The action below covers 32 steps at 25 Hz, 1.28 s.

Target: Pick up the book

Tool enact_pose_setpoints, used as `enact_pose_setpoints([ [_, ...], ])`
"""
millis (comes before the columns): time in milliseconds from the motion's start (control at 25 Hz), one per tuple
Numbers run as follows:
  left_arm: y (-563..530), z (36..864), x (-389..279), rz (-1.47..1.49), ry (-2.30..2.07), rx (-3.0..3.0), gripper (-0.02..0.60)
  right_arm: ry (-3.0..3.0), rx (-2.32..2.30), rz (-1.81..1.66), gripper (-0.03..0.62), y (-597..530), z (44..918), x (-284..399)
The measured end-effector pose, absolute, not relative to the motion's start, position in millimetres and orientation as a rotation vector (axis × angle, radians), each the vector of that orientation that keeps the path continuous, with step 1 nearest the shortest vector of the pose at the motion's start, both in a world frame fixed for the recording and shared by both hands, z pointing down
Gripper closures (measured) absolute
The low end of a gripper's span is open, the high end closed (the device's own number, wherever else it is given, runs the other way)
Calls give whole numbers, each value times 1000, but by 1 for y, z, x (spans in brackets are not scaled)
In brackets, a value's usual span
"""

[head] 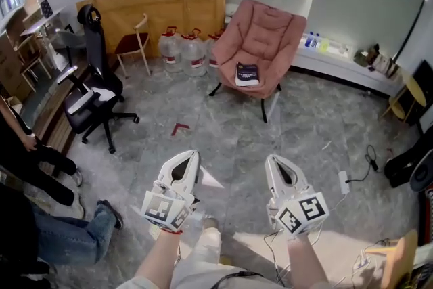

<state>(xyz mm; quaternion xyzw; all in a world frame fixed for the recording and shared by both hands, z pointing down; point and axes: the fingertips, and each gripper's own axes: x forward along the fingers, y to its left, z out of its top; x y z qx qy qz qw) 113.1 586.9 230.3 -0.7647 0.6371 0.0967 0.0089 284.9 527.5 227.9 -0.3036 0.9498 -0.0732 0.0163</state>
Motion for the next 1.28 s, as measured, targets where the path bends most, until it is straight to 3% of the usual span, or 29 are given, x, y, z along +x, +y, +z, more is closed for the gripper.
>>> enact_pose_setpoints([
  [480,476,240,103,299,1872,-2503,574,2926,-1037,-264,580,450,248,215],
  [1280,403,281,84,281,1833,-2595,574,2916,-1131,-255,580,390,281,159],
])
